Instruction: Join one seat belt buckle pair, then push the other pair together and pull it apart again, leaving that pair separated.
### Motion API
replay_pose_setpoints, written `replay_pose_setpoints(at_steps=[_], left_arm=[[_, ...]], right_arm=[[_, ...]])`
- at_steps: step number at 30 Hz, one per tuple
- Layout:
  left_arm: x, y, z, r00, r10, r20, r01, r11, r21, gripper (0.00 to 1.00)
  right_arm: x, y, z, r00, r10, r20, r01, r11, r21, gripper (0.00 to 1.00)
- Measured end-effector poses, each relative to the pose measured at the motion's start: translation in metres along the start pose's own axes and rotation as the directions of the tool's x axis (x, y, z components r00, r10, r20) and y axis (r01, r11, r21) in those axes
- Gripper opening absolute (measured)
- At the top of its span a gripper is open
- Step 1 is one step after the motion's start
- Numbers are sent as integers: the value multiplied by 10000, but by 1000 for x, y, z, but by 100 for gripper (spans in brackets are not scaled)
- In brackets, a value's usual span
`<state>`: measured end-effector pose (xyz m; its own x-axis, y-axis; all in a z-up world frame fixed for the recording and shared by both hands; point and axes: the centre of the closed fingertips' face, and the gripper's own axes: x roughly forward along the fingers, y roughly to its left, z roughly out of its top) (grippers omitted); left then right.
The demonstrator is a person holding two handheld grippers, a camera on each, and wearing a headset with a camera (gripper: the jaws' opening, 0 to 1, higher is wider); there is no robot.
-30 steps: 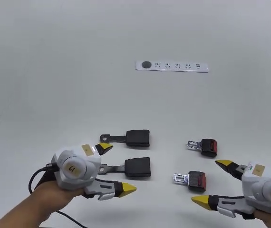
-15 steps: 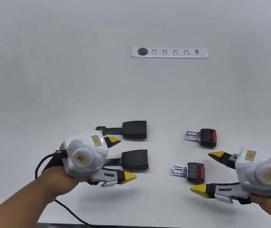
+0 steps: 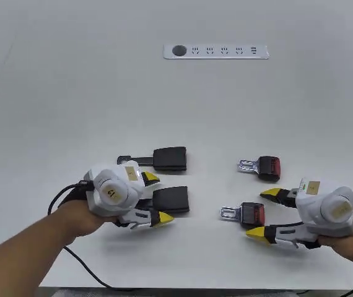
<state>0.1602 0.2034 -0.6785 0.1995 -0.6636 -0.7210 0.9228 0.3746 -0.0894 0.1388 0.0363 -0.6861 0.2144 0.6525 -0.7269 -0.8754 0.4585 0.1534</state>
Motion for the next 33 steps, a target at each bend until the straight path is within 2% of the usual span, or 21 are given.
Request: replay_pose_setpoints(at_steps=[1,4,5,8,9,10,11,12,13,14,15,18,21,25,28,33], left_arm=[[0,0,-2,9998,25,-222,-19,9997,247,48],[1,2,-1,9997,134,-210,-126,9990,421,46],[1,2,-2,9997,86,-246,-75,9989,457,45],[3,-2,-9,9984,-121,-553,168,9962,858,44],[5,0,-8,9988,-168,-459,216,9940,1072,43],[5,2,-9,9984,-115,-549,186,9913,1301,41],[6,3,-4,9995,-140,-279,177,9905,1367,39],[4,6,-6,9991,-137,-410,192,9906,1357,38],[4,7,-3,9995,-141,-287,182,9889,1475,36],[2,4,-2,9990,-332,-295,378,9842,1728,34],[1,5,-2,9992,-258,-311,312,9819,1867,34],[-2,3,1,9979,-496,-406,572,9748,2157,33],[-3,0,-1,9928,-854,-836,1053,9560,2737,33],[-2,0,-3,9886,-1090,-1038,1339,9520,2753,33],[-2,-2,-6,9860,-1178,-1176,1472,9471,2852,33],[0,-3,-9,9859,-1190,-1177,1471,9515,2702,33]], right_arm=[[1,0,-1,10000,21,-75,-22,9999,-129,49],[2,-1,-2,9998,171,-87,-172,9997,-161,43],[1,1,-3,9993,356,-92,-357,9993,-76,41],[-1,-3,-6,9990,403,-172,-410,9982,-427,40],[-1,-3,-7,9990,411,-196,-420,9978,-507,39],[-1,-3,-7,9988,410,-259,-426,9969,-662,39],[-1,-4,-7,9988,393,-285,-415,9960,-797,39],[-2,-2,-5,9988,374,-326,-402,9950,-912,38],[-3,-2,-6,9986,368,-381,-406,9938,-1031,36],[-3,-2,-5,9987,299,-408,-349,9911,-1286,36],[-3,-2,-6,9986,286,-454,-348,9895,-1403,36],[-3,-2,-4,9986,232,-471,-290,9916,-1260,35],[-5,-2,-2,9984,162,-542,-232,9911,-1309,34],[-6,-4,1,9980,294,-563,-344,9953,-908,34],[-5,-3,-1,9975,304,-642,-372,9935,-1076,34],[-2,-6,-3,9977,330,-598,-388,9944,-986,33]])
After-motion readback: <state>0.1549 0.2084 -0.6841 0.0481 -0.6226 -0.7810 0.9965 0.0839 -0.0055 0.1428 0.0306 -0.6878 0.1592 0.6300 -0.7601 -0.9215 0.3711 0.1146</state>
